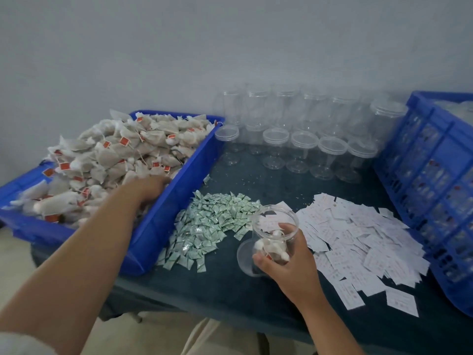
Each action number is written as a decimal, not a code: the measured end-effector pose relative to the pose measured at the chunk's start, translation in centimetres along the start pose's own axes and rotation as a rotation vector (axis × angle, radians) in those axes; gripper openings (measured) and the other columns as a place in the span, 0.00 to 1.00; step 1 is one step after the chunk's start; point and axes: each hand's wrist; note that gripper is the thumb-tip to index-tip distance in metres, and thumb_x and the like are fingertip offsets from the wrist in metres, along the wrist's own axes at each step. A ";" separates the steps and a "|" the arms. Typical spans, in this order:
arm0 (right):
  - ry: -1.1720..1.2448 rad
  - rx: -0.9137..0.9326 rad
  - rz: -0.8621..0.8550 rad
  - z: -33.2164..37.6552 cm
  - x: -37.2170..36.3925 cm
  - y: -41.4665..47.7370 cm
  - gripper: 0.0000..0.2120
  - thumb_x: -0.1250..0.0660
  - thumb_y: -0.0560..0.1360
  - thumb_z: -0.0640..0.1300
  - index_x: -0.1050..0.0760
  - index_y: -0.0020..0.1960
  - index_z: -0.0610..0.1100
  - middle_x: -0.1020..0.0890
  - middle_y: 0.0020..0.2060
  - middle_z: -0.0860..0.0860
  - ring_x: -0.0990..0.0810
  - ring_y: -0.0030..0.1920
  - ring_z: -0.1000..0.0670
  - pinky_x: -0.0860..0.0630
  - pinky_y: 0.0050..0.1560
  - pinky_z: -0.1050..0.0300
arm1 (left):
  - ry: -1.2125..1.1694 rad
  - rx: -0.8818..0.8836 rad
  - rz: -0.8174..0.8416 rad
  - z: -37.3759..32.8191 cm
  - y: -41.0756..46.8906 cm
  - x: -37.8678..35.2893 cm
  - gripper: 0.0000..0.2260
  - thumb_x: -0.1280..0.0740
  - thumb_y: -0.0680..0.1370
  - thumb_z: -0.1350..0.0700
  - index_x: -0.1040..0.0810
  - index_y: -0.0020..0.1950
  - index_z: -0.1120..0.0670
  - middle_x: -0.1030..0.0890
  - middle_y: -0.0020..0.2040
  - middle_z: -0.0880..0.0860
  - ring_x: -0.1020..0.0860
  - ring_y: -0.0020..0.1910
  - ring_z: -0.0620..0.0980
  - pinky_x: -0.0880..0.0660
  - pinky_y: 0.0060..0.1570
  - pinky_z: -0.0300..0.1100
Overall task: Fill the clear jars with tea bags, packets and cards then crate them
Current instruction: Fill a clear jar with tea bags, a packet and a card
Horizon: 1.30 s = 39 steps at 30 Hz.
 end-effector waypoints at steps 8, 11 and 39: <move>0.035 -0.033 -0.003 0.0 -0.1 0.3 0.41 0.17 0.62 0.66 0.28 0.70 0.59 0.16 0.60 0.65 0.16 0.60 0.60 0.20 0.56 0.60 | -0.040 0.010 -0.389 0.8 1.1 0.6 0.13 0.34 0.81 0.50 0.19 0.62 0.55 0.17 0.58 0.59 0.21 0.51 0.58 0.28 0.48 0.48; 0.049 -0.045 0.003 -0.3 0.0 0.4 0.40 0.16 0.63 0.64 0.28 0.71 0.57 0.15 0.60 0.62 0.15 0.61 0.58 0.18 0.59 0.54 | -0.102 0.035 -0.527 0.6 0.3 1.8 0.15 0.37 0.80 0.46 0.22 0.58 0.56 0.18 0.53 0.59 0.22 0.48 0.58 0.27 0.43 0.49; 0.007 -0.050 0.007 -0.2 0.1 0.3 0.41 0.17 0.64 0.66 0.29 0.72 0.57 0.16 0.60 0.63 0.16 0.61 0.59 0.17 0.61 0.50 | -0.582 -0.532 -0.580 -13.8 -11.9 3.0 0.06 0.34 0.67 0.50 0.21 0.33 0.49 0.22 0.29 0.45 0.29 0.27 0.39 0.32 0.27 0.33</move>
Point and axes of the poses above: each hand's wrist, its own y-axis towards the middle knuckle, its own x-axis out of the back of the hand, z = x × y
